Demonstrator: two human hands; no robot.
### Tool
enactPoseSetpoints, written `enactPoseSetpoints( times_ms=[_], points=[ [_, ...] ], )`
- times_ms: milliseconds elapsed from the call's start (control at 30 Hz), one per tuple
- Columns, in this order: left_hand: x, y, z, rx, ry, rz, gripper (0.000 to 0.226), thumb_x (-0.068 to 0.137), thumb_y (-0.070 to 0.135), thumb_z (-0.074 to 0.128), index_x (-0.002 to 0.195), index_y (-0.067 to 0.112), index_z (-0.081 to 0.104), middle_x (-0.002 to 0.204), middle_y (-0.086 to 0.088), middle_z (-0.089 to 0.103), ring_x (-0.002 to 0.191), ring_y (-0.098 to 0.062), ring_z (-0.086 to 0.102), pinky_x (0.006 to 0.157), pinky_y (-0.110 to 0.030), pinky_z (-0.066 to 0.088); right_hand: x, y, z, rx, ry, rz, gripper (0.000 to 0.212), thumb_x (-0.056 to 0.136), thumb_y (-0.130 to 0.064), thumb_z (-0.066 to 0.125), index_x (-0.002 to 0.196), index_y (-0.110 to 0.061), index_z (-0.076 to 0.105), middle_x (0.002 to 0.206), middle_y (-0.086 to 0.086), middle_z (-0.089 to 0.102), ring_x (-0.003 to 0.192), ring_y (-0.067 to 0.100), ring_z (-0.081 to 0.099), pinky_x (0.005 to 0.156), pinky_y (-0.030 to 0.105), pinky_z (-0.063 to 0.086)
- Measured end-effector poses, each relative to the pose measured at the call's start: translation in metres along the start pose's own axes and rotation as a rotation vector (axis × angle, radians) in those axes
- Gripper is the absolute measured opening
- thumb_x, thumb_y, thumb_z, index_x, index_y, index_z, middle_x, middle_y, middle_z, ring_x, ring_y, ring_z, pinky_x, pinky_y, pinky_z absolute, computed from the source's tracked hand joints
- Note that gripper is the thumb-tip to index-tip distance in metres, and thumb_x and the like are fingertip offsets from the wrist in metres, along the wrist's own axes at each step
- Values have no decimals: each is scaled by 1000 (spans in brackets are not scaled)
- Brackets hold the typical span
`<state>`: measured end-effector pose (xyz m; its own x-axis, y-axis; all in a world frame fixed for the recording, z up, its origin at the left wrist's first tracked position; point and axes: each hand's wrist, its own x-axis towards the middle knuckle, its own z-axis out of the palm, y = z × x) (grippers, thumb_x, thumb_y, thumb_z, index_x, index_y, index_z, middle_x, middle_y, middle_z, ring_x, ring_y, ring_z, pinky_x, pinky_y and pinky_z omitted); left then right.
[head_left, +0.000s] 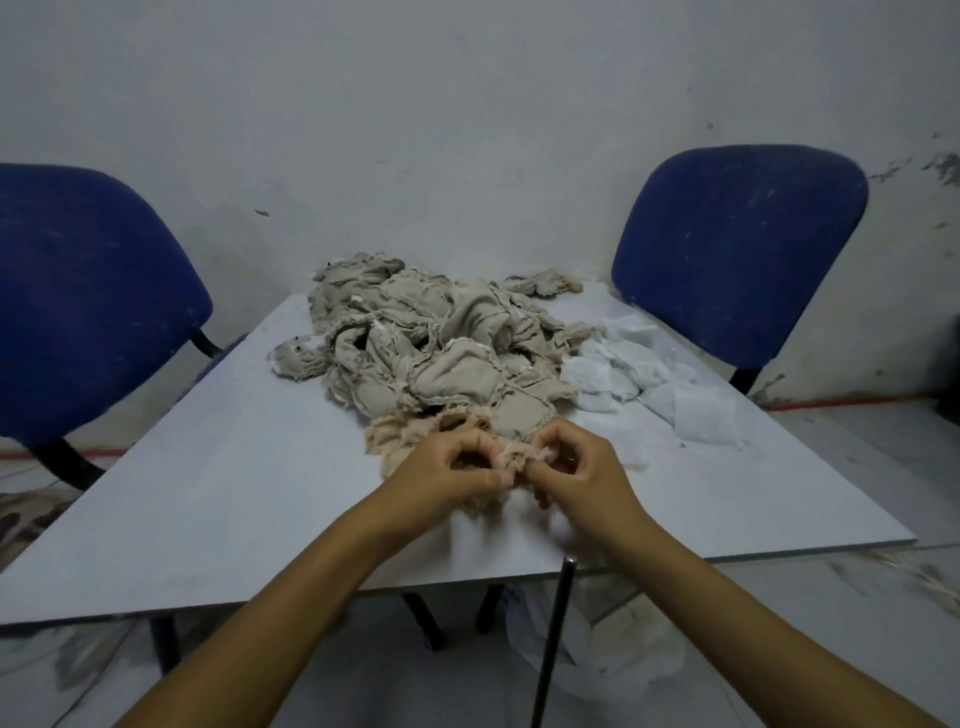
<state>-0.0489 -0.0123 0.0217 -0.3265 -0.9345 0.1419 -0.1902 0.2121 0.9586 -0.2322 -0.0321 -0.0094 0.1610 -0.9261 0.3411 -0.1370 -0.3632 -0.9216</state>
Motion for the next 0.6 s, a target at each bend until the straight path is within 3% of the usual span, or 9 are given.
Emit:
enactPoseSetpoints(
  times_ms=[200, 333, 467, 600],
  points=[
    [0, -4, -2, 142, 117, 35, 18, 89, -1, 65, 79, 11, 57, 63, 6, 62, 58, -7, 57, 58, -20, 46, -3, 1, 13, -140, 35, -49, 19, 71, -17, 65, 70, -29, 50, 57, -7, 49, 47, 16, 51, 46, 31, 44],
    [0, -9, -2, 317, 263, 76, 22, 82, -4, 58, 77, 17, 51, 66, -10, 56, 57, -19, 52, 57, -38, 45, -9, -1, 16, -194, -3, -84, 17, 75, -15, 61, 75, -26, 49, 59, 0, 55, 46, 20, 52, 45, 28, 44],
    [-2, -8, 7, 382, 341, 131, 26, 80, -3, 50, 76, 23, 50, 60, -7, 57, 49, -14, 52, 47, -27, 41, -11, -2, 21, -240, 21, -70, 18, 82, -14, 59, 82, -27, 47, 65, 14, 60, 57, 35, 56, 52, 42, 47],
    [-2, -7, 10, 415, 335, 219, 27, 82, -3, 51, 80, 24, 53, 58, -2, 52, 51, -12, 48, 49, -29, 40, -10, -3, 23, -204, 79, -31, 21, 88, -11, 55, 89, -32, 53, 62, 16, 60, 53, 34, 56, 46, 39, 46]
  ],
)
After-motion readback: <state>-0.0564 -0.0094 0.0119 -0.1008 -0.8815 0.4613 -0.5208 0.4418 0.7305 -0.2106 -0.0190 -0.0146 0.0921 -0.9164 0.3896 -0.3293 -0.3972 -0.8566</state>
